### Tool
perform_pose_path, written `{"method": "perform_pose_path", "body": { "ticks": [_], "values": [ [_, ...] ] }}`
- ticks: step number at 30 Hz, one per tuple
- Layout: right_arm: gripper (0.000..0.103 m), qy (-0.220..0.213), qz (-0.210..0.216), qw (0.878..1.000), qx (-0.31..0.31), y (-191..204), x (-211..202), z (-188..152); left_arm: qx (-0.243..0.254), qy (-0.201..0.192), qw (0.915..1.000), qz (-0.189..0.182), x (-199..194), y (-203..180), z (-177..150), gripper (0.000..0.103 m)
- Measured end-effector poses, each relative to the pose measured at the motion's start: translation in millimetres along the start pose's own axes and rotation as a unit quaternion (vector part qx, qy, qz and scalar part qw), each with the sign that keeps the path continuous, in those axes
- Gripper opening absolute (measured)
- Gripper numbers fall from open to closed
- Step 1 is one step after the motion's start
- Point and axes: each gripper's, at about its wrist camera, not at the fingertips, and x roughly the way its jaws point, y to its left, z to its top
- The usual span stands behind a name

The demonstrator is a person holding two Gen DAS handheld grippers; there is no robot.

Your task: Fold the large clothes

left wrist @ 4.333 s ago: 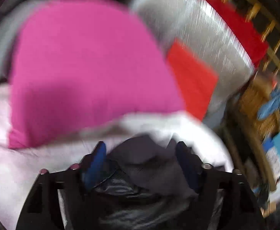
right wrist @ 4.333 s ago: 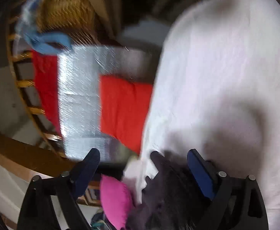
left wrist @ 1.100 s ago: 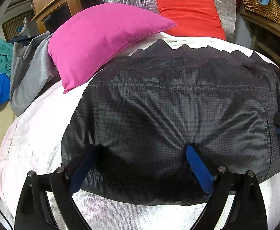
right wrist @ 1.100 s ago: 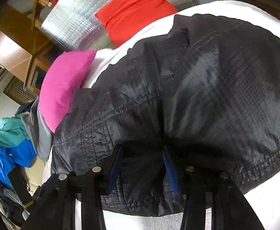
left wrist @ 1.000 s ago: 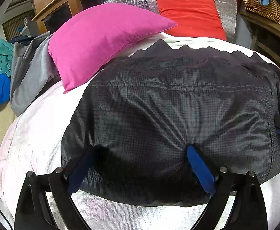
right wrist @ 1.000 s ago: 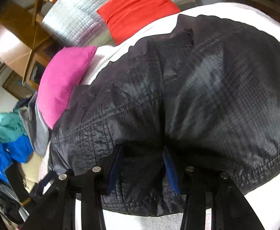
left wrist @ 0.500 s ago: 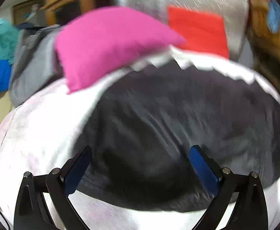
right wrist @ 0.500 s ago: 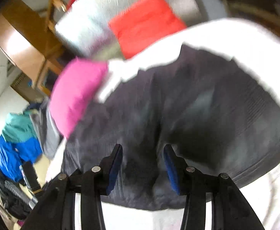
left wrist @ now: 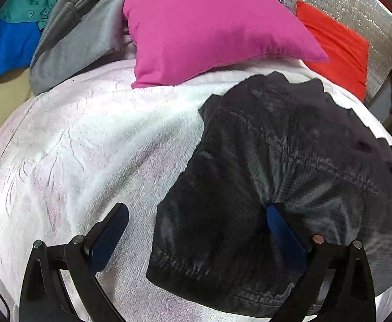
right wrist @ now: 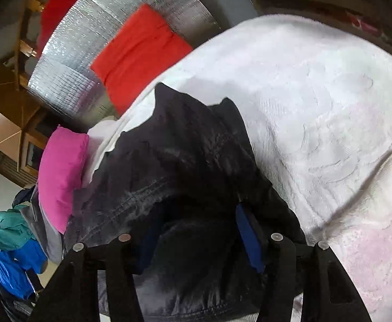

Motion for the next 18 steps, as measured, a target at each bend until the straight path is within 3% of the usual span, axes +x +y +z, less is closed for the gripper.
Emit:
{"method": "perform_pose_path", "body": {
  "ticks": [4,7,12,18],
  "values": [
    [0.069,-0.042,0.020,0.999,0.028,-18,-39,-3,-0.015,-0.027,0.9995,-0.007,-15,8,4,0.102],
    [0.071,-0.046,0.032,0.997,0.050,-38,-59,-13,-0.039,-0.040,0.9979,-0.032,-24,25,10,0.102],
    [0.078,-0.031,0.070,0.991,0.109,-70,-72,-39,-0.100,0.024,0.9881,-0.114,-10,46,6,0.102],
    [0.078,0.000,0.095,0.985,0.141,-73,-51,-59,-0.118,0.049,0.9836,-0.127,-1,51,5,0.102]
  ]
}}
